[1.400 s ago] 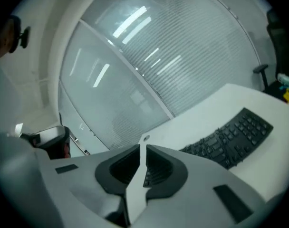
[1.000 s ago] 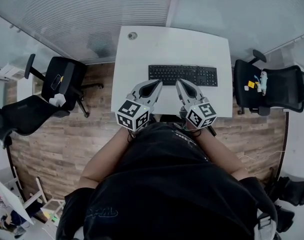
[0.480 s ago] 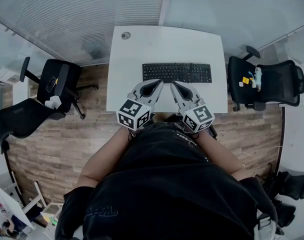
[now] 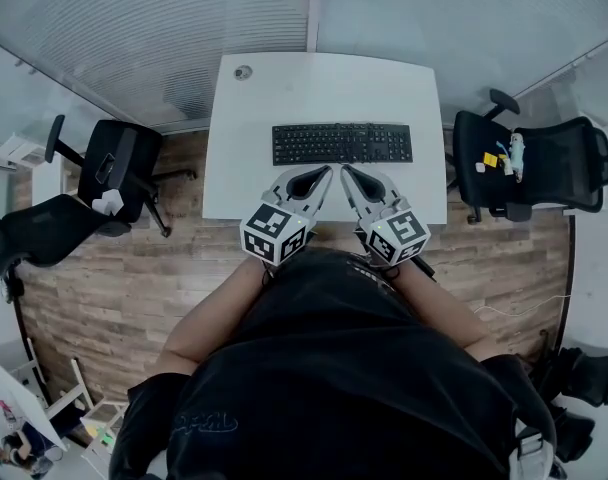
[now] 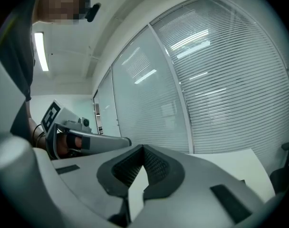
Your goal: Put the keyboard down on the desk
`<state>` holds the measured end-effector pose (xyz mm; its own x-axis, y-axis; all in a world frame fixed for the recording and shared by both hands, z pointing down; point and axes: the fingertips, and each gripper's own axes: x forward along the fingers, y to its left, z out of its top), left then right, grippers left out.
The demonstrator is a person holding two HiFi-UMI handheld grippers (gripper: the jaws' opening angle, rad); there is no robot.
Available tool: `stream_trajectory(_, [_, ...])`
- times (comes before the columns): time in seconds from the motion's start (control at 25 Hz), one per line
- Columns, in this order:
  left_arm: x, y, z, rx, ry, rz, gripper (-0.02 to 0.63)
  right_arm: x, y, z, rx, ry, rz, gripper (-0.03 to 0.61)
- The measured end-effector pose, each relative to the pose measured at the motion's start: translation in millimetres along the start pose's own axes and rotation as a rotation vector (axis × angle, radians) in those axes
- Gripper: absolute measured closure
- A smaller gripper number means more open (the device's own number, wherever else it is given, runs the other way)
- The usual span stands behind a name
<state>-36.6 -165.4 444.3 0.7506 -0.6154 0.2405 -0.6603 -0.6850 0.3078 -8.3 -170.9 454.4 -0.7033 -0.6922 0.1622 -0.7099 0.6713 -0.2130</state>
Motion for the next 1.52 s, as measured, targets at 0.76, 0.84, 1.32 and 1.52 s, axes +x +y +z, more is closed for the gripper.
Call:
stream_trajectory(0.76, [43, -103, -31, 0.023, 0.0, 0.109, 0.598, -112, -36, -19, 0.005, 0.008, 0.085, 0.555])
stream_trajectory(0.84, [44, -113, -34, 0.025, -0.007, 0.127, 0.598, -123, -38, -20, -0.003, 0.008, 0.096, 0.555])
stream_trajectory(1.32, [22, -163, -67, -0.025, -0.018, 0.239, 0.598, -172, -15, -40, -0.004, 0.046, 0.209, 0.555])
stream_trajectory(1.52, [5, -172, -72, -0.029, -0.024, 0.26, 0.598, -182, 7, -44, -0.023, 0.049, 0.236, 0.555])
